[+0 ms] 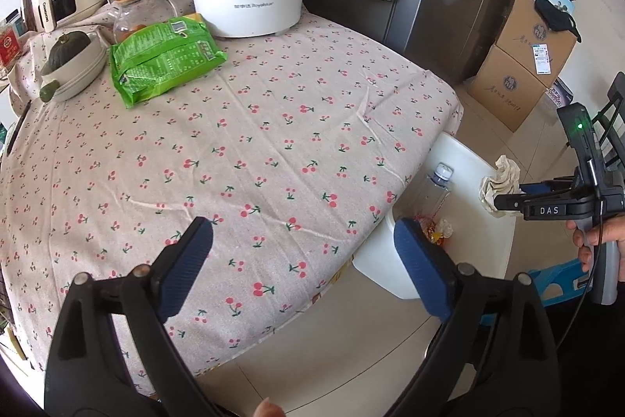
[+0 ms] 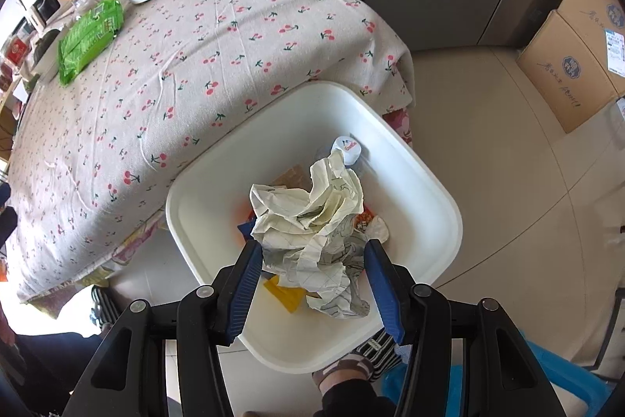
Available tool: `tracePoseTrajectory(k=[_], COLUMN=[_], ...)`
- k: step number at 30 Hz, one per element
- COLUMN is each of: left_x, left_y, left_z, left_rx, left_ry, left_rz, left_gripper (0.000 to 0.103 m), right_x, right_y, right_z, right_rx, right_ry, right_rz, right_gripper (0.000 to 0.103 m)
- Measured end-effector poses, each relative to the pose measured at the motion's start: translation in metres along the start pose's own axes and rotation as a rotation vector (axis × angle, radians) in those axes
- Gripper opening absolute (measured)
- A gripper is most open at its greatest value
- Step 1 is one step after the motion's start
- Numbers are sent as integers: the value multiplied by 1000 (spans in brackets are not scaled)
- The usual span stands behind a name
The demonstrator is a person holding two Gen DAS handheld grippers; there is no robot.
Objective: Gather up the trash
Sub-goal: 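Carry the yellow packet and tissue into the white bin and open both tools, then move the left tool to the green snack bag and grasp it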
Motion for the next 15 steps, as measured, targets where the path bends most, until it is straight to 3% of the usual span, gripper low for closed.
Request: tracePoseTrajectory(k=[6, 11, 15], left_x=[-22, -40, -57], left_y=[-5, -7, -10], left_z=[-5, -11, -15], left_rx=[5, -7, -8], left_ry=[-32, -64, -102], left_rz=[31, 50, 64], left_gripper=[98, 100, 101], right_x=[1, -1, -11], right_y=[20, 24, 16], right_z=[0, 2, 8], right_rx=[-57, -64, -25], right_ry=[40, 83, 79], right_rz=[-32, -36, -44], right_gripper=[63, 91, 91])
Point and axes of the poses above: each gripper's, at about its wrist camera, not at the fingertips, and y roughly the way its jaws point, x to its right, z to its top, the point moved 2 cm from there along y, roughly the way its jaws point, and after that the axes turned 5 degrees about z, right-handed, at the moved point
